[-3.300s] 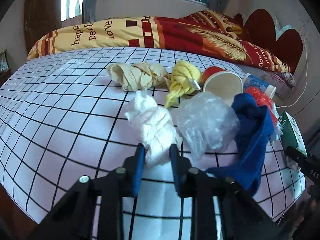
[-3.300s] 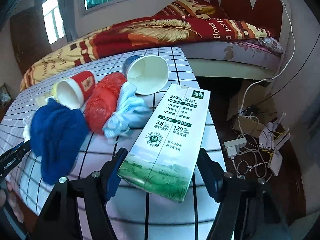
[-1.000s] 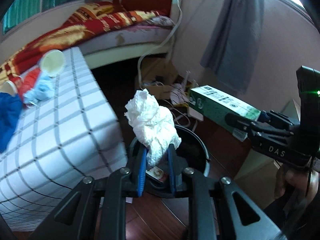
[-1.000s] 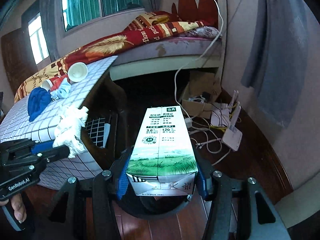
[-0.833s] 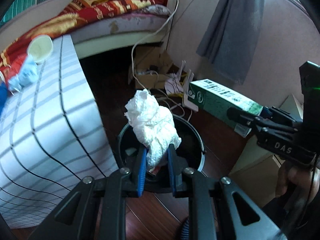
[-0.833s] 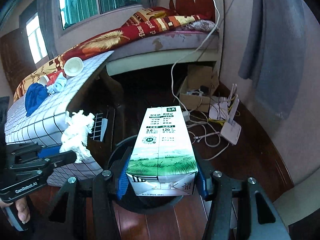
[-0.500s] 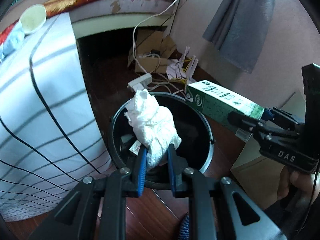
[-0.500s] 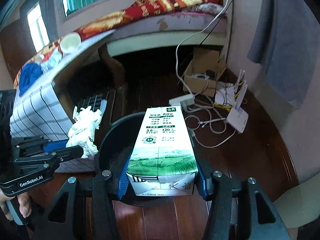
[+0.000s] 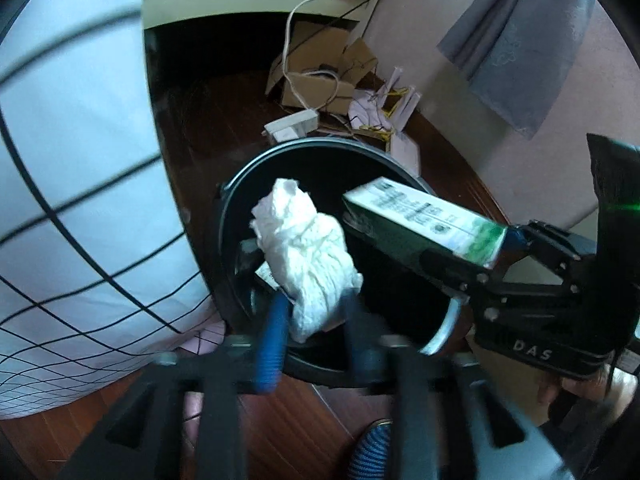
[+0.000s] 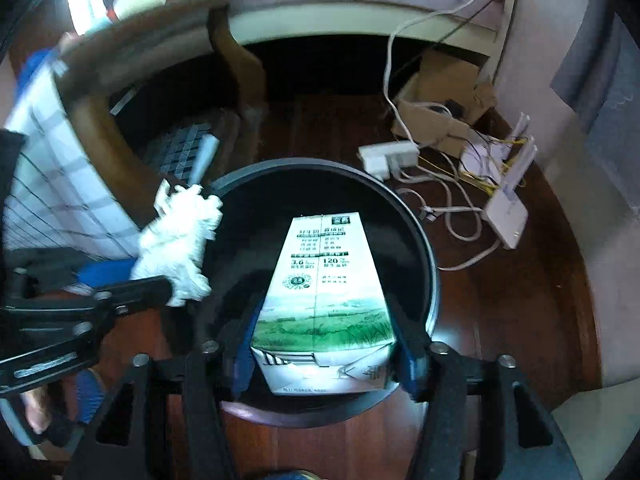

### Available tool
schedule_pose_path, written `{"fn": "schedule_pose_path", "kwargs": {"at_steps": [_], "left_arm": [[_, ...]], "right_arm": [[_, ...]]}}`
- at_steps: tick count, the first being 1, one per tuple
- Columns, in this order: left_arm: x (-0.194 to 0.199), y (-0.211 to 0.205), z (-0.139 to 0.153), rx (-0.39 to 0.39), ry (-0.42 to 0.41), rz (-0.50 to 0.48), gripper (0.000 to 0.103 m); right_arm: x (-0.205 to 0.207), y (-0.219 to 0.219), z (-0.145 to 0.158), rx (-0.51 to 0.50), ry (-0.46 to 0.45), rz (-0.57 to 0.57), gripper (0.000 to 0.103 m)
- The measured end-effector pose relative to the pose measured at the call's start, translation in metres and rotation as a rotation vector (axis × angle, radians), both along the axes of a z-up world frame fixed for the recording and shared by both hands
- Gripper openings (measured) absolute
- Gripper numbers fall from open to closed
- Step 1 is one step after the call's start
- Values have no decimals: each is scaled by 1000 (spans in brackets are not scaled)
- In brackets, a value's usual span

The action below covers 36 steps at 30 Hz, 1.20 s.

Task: Collect trash
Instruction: 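Carry carton and tissue over the black bin and open both tools, then move both tools back to the table toward the blue cloth and mask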

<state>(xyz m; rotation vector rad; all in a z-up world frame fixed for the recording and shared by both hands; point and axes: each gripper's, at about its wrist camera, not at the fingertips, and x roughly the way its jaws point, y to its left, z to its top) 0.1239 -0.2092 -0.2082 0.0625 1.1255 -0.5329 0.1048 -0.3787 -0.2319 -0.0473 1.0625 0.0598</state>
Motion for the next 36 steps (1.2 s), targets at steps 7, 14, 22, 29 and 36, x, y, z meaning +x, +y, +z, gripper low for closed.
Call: {"fn": "schedule_pose_path", "kwargs": {"at_steps": [7,14,22,29,36], "left_arm": [[-5,7,-13,94,-34,42,92],[-9,15,-6,113,-66,71,97],[-16,21,11,117,-109,66,97],[-23,31,27,106,-133,75,97],[-33,47,55,91,-174,99,97]], "right_arm": [[-4,-24,-12,-102,38,-109,103],[-11,-27,4,-99,7,-141,103],[-17,-14,21,-86,-19,-127,103],[-23,-6,41,-74,-56,-124,103],[-28,14,76,-73,-124,-99,103]]}}
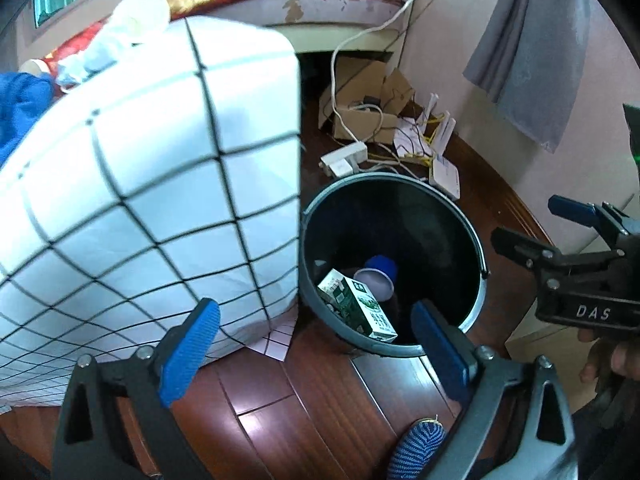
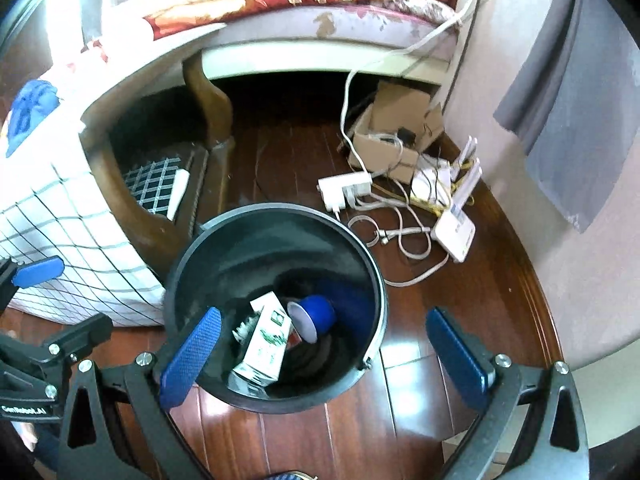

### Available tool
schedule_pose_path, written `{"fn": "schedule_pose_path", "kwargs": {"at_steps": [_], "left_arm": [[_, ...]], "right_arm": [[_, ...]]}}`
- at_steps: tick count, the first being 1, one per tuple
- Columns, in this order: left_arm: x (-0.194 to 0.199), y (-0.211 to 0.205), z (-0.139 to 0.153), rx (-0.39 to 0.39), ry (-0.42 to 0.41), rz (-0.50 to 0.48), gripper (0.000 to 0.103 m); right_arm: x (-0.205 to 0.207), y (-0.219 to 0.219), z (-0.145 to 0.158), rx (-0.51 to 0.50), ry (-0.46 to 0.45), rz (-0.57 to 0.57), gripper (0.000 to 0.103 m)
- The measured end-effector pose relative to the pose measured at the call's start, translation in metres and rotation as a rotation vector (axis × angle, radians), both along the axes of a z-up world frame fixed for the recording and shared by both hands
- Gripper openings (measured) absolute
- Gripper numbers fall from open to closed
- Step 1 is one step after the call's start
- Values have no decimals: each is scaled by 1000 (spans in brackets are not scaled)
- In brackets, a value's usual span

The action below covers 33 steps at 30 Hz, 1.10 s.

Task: Collect trash
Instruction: 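Move both tools back to the table toward the blue cloth and mask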

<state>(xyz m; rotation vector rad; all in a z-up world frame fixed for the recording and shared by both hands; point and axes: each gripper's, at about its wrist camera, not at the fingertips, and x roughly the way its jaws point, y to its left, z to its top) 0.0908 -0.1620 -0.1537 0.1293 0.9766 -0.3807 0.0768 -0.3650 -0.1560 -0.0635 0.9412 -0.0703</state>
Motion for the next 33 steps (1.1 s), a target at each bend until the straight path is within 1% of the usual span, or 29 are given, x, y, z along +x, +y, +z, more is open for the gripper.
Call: {"fn": "schedule_pose_path", "kwargs": {"at_steps": [8,14,21,23,26,29,30,33], "left_arm": [[-16,36,37,-26,-46,38,97],[-24,72,68,-37,-102,84,97],[-24,120,95,-33,-192,179,97],[-22,138,100,-43,-211,213,97],[-14,165,102,-47,-229,267,97],[-4,187,103,-44,-239,320,96],[-1,193,103,-48,-241,332,95],[12,211,103,-55,-239,360,88]], "right_arm": [[-8,40,47,-11,-114,81,103],[-9,68,75,-3,-200,140,103],[-1,110,101,24,-284,237,103],[5,121,103,35,-293,262,103],[17,142,104,59,-273,307,103],[25,164,107,19,-265,316,103],[28,168,108,18,-262,315,103],[42,178,114,56,-258,325,103]]}}
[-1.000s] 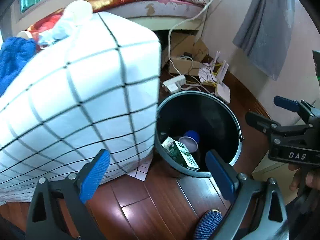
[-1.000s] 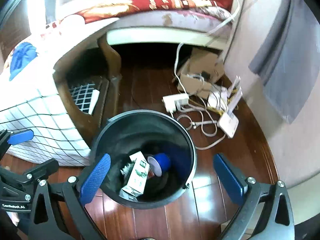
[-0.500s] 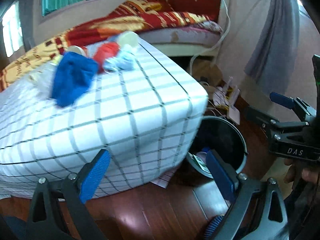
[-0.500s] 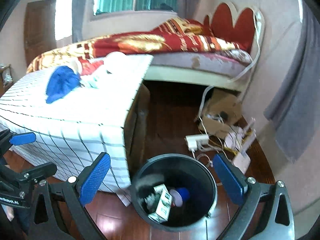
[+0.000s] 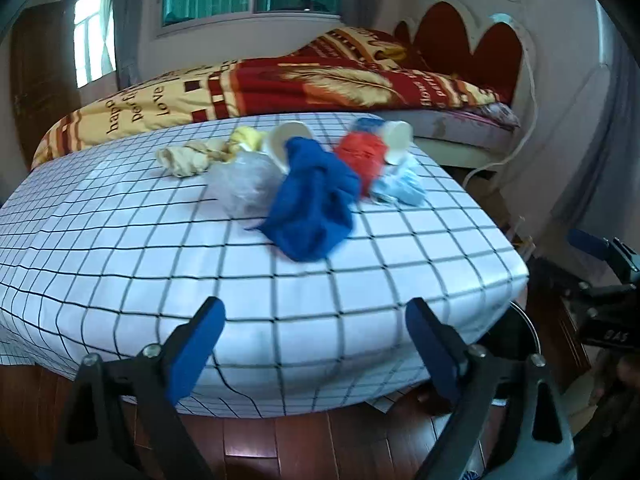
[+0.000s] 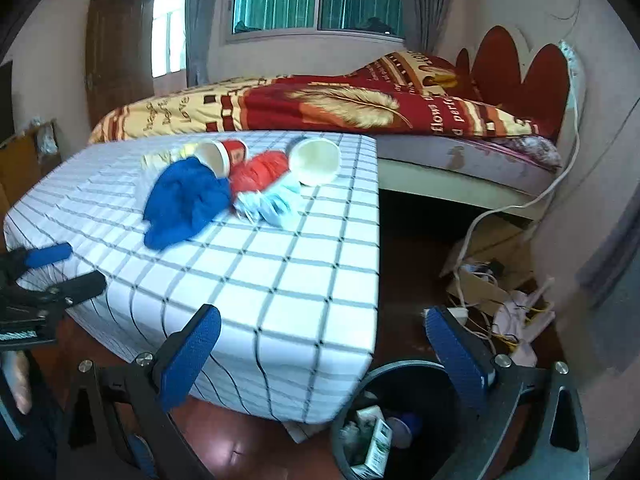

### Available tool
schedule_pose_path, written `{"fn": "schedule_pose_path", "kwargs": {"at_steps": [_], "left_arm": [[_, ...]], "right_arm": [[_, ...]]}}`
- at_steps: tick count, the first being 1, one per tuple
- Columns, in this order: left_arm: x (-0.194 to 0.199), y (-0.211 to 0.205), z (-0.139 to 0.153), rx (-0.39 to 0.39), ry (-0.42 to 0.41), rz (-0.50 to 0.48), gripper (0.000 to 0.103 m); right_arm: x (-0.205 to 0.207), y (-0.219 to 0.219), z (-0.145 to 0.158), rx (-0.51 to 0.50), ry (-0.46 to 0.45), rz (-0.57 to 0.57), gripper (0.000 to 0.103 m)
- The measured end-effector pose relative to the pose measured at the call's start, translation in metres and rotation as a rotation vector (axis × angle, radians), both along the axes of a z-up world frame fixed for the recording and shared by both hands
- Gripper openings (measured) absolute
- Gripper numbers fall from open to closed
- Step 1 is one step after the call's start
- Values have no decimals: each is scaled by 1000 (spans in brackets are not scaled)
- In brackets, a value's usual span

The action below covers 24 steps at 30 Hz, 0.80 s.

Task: Collect trash
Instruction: 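Move both tools back to the table toward the blue cloth and mask, then grasp the blue cloth with left tool while right tool grasps the blue face mask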

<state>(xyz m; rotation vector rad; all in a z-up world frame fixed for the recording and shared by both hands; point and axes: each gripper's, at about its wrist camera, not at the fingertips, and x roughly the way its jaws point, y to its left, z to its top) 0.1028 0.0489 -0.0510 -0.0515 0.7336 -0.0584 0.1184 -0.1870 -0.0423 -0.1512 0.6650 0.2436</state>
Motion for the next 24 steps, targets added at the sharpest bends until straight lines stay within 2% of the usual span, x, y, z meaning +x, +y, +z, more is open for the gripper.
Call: {"fn": "schedule_pose_path", "kwargs": {"at_steps": [6,15,24], "left_arm": [[33,7,4,-26,-10,-2,82],[84,-1,-2,-32,11,-18,76],[116,-6,-11,-32,53,-25,76]], "right_arm": [[42,26,3,-13,32,41,103],[104,52,-14,-39,107,101,91],[155,67,-34,-79,209,171,80]]}}
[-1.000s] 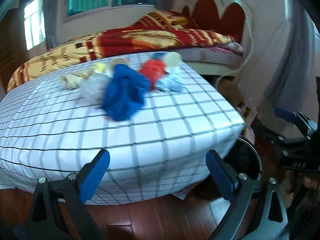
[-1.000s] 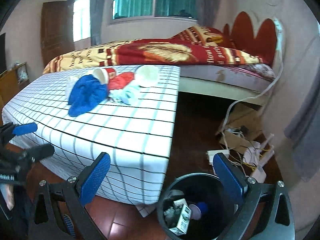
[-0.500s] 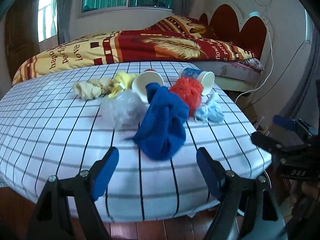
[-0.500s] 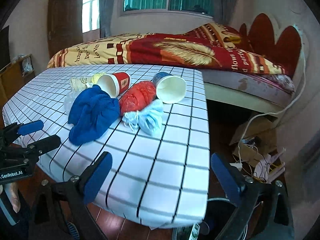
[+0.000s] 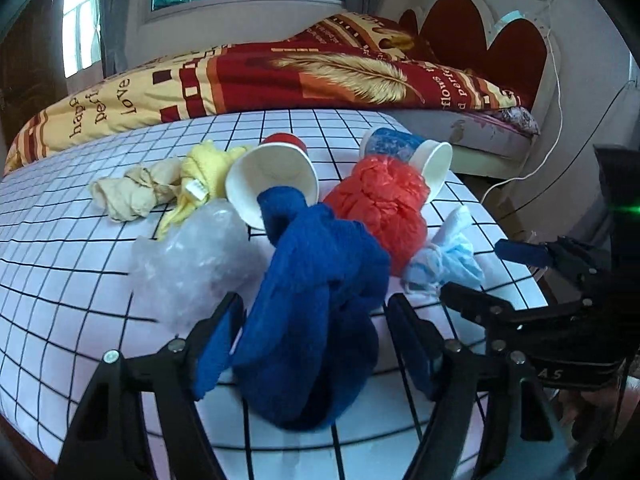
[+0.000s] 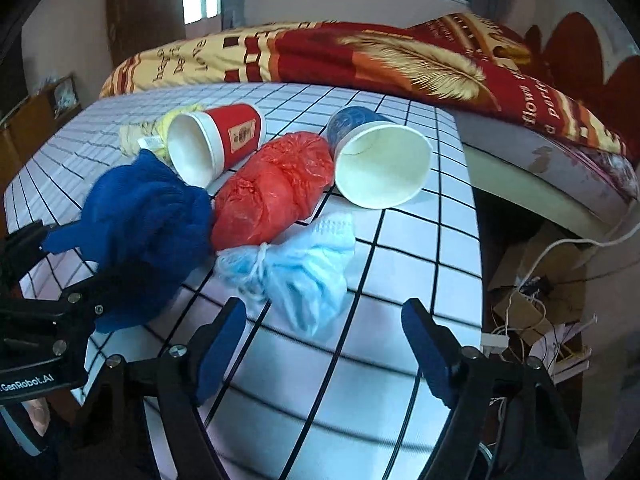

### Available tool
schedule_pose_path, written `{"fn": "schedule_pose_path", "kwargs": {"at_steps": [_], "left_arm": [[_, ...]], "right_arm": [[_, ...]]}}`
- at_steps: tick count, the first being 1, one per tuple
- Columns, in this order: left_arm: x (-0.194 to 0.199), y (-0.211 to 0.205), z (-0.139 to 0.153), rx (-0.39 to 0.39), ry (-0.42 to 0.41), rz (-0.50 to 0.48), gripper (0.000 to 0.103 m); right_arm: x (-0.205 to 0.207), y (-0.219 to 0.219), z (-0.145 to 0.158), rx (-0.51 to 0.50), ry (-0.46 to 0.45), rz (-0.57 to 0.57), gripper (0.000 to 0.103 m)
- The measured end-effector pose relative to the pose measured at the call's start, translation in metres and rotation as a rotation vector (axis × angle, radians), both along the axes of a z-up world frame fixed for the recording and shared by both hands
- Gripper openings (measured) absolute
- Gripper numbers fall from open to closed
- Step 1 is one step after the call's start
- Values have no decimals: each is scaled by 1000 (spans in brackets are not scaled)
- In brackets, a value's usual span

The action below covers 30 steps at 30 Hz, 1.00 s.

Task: Collect trash
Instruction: 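Grasp the blue cloth with left tool while right tool grasps the blue face mask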

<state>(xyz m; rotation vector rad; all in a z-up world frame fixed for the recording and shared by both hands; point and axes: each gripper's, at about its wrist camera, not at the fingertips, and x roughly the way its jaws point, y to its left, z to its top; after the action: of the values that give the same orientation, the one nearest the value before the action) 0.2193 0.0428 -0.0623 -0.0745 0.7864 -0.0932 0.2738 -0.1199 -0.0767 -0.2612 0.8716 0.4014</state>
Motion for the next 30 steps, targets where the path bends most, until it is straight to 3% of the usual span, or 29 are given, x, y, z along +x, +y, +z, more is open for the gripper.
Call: {"fn": "schedule_pose_path", "kwargs": {"at_steps": [2,5,7,9,11,13,15,22,23,24,25,26,27,30], "left_arm": [[3,-1,-1,0,4,1,76],[7,-4,-2,16,7,-3,75],[8,-6,-4,19,11,-13,63],[11,-7,-7,16,23,-22,55],[10,-10,-9,14,28,-33,46],[10,-13,-11,13,31,-47,26],[7,-16,-9,20,22,-53,18],[-11,-12,7,18,-17,-71,16],[-13,-10,7,19,-17,-70,16],[-13,-10,6,22,-14,-71,16],[-13,-10,6,20,-12,-70,16],[-14,-8,5,17,-9,-68,16],[-15,-8,5,16,-8,-68,16],[-19,-6,5,17,-5,-66,16]], "right_arm": [[7,2,-3,-7,11,18,76],[10,3,-6,11,25,48,54],[8,2,-5,15,14,51,31],[5,-3,-5,29,8,43,18],[-1,-8,-5,47,6,38,16],[-5,-12,-4,60,4,35,15],[-10,-17,-4,79,10,30,14],[-23,-28,5,119,24,55,13],[-24,-27,4,105,34,54,14],[-23,-26,3,80,24,34,26],[-21,-25,1,62,14,19,63],[-19,-25,1,52,2,3,78],[-18,-24,1,64,-16,-3,84],[-6,-19,0,88,2,0,84]]}}
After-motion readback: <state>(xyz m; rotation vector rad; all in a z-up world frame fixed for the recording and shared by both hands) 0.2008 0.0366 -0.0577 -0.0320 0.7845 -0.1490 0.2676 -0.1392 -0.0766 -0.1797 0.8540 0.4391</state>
